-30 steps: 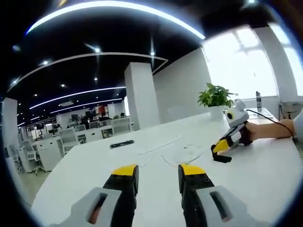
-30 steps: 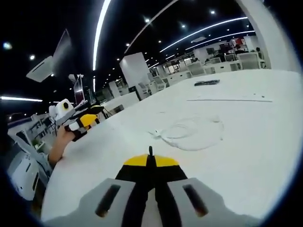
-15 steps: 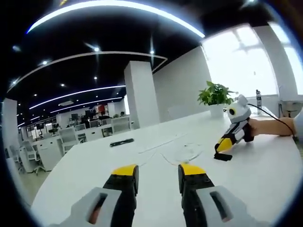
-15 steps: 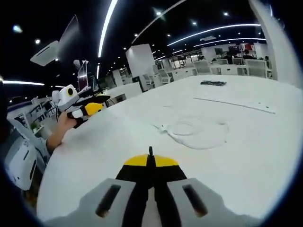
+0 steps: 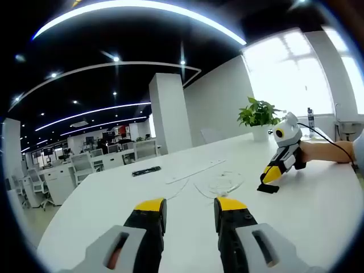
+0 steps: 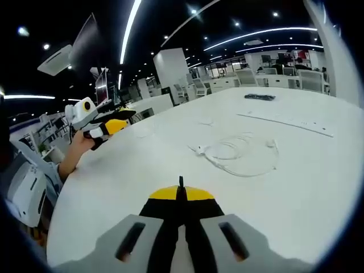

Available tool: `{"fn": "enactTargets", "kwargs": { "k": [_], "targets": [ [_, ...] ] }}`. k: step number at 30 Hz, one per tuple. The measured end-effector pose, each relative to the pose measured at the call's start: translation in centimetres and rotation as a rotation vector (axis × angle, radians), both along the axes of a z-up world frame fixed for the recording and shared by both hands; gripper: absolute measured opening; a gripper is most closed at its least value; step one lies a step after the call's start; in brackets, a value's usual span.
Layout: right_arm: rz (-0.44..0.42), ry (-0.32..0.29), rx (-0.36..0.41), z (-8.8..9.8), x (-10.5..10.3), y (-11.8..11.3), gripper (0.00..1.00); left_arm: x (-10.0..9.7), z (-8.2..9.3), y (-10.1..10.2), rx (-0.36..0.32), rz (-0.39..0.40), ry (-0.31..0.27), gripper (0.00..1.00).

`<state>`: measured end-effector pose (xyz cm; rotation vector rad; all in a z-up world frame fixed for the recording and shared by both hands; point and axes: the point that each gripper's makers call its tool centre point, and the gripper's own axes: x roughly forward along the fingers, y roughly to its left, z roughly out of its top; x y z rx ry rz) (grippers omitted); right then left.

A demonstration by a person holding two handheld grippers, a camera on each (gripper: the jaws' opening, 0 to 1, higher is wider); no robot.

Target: Peel open the Velcro strap on the desktop, arrange the wired earphones neatly onto it, and close the Velcro strap to secure them.

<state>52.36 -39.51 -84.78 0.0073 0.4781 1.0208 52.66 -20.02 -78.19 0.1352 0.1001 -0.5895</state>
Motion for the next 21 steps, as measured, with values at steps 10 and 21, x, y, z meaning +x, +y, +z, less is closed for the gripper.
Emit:
{"fn": "enactTargets", "kwargs": {
  "k": [10, 21],
  "targets": [
    [0.025, 0.018, 0.023, 0.82, -0.75, 0.32, 0.02, -0.09, -0.11, -0.07, 0.001, -0.002, 0.001, 0.37],
    [0.03, 0.062, 0.03, 0.58, -0.87, 0.22, 0.02, -0.21, -0.33, -0.35, 0.008, -0.011, 0.007, 0.37]
  ]
}}
